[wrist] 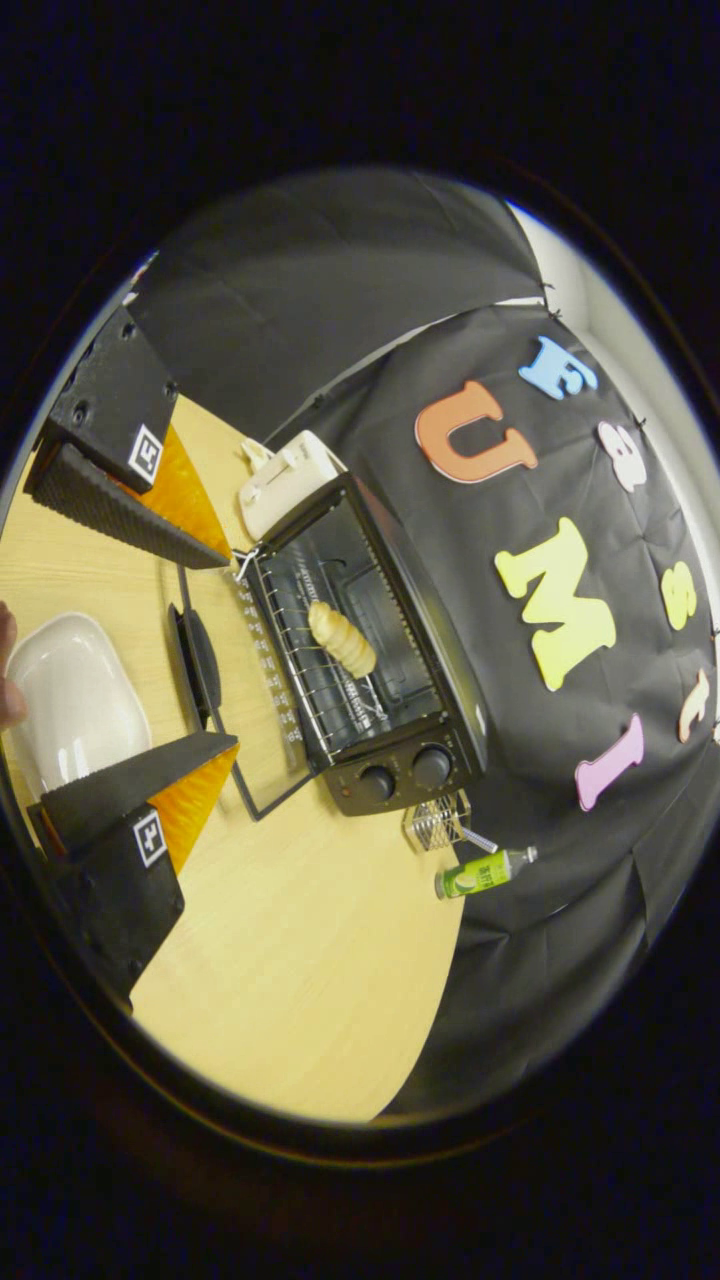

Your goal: Open the toaster oven, put the food inside, and close the toaster oven door.

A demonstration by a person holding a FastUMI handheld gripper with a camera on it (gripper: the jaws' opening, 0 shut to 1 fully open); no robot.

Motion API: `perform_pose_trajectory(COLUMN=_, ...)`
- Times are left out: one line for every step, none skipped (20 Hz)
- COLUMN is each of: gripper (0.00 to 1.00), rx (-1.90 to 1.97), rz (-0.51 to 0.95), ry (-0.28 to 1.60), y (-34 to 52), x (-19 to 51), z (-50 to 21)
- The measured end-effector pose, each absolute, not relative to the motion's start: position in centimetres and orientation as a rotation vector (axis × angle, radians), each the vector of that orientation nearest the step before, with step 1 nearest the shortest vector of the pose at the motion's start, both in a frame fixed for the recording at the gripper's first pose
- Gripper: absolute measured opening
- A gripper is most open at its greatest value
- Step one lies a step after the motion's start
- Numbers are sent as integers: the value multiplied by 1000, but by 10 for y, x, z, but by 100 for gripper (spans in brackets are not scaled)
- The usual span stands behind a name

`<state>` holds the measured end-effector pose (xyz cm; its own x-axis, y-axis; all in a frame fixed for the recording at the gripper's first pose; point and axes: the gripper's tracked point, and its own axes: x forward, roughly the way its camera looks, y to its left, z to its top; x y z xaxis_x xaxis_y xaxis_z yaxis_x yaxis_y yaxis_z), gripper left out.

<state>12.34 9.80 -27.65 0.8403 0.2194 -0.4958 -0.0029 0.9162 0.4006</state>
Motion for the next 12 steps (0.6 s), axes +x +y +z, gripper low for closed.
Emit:
perform_pose_trajectory(gripper=100, rx=385, rz=119, ry=588, y=100, x=123, z=-284)
perform_pose_trajectory(gripper=100, rx=368, rz=122, ry=609, y=103, x=123, z=-292)
perform_pose_trajectory(gripper=100, rx=348, rz=129, ry=633, y=107, x=122, z=-301)
perform_pose_trajectory(gripper=100, rx=331, rz=133, ry=660, y=111, x=121, z=-310)
perform_pose_trajectory(gripper=100, rx=321, rz=138, ry=688, y=115, x=119, z=-319)
perform_pose_trajectory(gripper=100, rx=317, rz=138, ry=718, y=118, x=117, z=-328)
perform_pose_trajectory(gripper=100, rx=311, rz=132, ry=753, y=119, x=116, z=-336)
perform_pose_trajectory(gripper=100, rx=304, rz=124, ry=779, y=119, x=117, z=-343)
perform_pose_trajectory(gripper=100, rx=296, rz=116, ry=797, y=118, x=119, z=-348)
perform_pose_trajectory(gripper=100, rx=272, rz=107, ry=816, y=116, x=122, z=-353)
perform_pose_trajectory(gripper=100, rx=241, rz=100, ry=837, y=114, x=124, z=-358)
perform_pose_trajectory(gripper=100, rx=220, rz=93, ry=850, y=113, x=127, z=-362)
